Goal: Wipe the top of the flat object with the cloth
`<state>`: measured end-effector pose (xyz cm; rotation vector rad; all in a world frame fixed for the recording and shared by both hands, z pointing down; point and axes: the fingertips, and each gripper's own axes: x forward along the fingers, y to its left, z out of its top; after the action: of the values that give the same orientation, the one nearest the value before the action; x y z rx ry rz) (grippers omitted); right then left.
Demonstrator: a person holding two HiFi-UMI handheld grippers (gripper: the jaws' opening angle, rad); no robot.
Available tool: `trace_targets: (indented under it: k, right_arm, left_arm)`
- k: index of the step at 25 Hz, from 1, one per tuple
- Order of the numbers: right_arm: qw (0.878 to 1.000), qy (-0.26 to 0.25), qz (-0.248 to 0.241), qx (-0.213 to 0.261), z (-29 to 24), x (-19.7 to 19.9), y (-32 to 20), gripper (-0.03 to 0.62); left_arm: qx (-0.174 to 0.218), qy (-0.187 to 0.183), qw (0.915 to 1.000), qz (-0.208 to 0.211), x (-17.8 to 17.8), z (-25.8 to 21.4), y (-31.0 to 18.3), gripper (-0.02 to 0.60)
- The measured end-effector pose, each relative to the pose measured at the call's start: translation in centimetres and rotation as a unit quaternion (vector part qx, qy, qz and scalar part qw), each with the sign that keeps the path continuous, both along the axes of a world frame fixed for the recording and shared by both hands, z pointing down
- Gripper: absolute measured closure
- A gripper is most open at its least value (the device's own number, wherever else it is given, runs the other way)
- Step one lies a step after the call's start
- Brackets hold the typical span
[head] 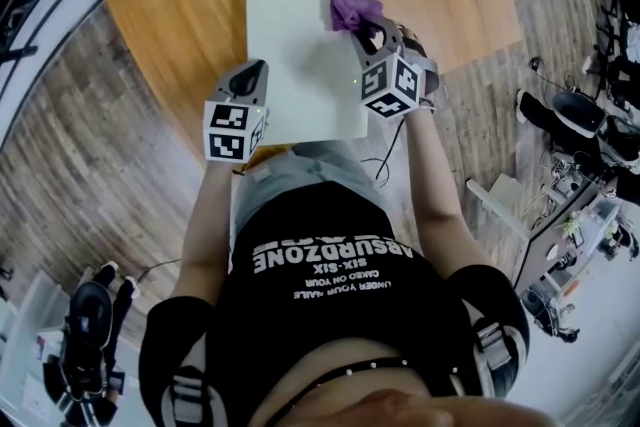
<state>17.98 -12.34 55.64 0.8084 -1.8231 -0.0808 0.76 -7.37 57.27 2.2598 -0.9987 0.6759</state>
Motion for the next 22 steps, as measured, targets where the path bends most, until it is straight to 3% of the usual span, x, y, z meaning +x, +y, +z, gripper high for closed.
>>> trace_targets:
  k: [22]
  right_arm:
    - [1.000, -0.009, -0.007, 0.000, 0.1, -0.4, 4.3, 0.491]
  left_arm:
    - [0.010, -0.018, 0.9997, -0.010, 0.3, -0.2, 0.0, 0.565]
